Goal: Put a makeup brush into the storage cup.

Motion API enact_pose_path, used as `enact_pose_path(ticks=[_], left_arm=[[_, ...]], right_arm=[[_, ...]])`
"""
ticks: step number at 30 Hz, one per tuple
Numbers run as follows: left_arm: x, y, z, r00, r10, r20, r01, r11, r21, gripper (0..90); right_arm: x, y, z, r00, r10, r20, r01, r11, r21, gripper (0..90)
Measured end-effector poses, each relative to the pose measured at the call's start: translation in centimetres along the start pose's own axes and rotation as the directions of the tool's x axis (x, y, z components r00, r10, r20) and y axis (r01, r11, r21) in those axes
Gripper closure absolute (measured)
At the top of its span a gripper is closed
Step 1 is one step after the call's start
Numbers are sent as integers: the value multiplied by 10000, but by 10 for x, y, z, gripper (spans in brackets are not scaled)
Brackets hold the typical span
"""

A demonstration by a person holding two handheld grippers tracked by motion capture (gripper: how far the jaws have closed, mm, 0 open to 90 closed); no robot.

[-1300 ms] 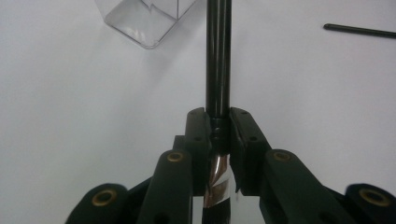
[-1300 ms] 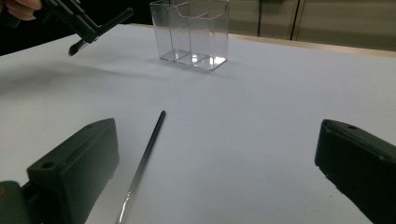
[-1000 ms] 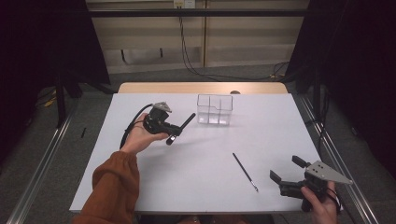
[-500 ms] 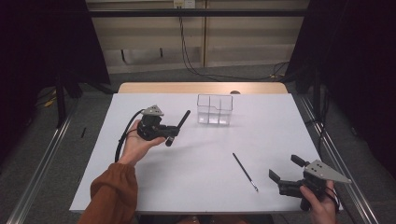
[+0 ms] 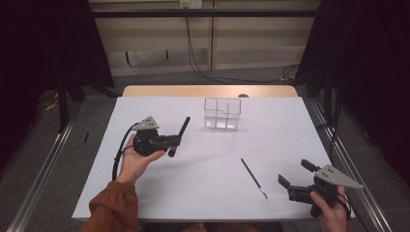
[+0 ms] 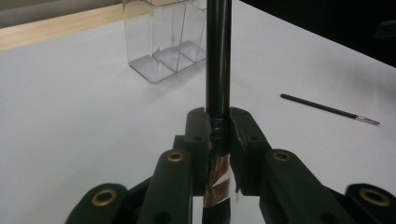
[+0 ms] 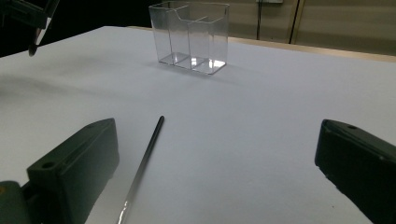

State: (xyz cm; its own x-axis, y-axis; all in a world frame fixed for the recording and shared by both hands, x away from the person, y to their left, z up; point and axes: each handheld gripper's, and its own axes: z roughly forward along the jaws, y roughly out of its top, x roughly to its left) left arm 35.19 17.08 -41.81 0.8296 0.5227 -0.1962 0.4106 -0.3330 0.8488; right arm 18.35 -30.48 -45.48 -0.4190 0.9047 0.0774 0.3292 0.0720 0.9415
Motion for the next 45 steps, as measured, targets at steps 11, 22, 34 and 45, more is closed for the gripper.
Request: enact_pose_path(ticks=[11, 22, 34, 45], left_arm=[[-18, -8, -12, 9999, 126, 87, -120, 9980, -620, 785], [-34, -9, -17, 9981, 252, 569, -209, 9970, -749, 785], [-60, -12, -5, 9876, 692, 1411, -665, 9975, -236, 785], [-72, -5, 0, 9777, 697, 1982, -728, 9973, 85, 784]], right_arm=[[1, 1, -1, 10000, -19, 5, 19, 10000, -57, 0], [3, 1, 1, 9995, -264, -192, 264, 9997, -18, 0], [6, 2, 0, 9987, -407, -315, 406, 9992, -35, 0], [8, 4, 3, 9966, -459, -687, 455, 9989, -67, 0]])
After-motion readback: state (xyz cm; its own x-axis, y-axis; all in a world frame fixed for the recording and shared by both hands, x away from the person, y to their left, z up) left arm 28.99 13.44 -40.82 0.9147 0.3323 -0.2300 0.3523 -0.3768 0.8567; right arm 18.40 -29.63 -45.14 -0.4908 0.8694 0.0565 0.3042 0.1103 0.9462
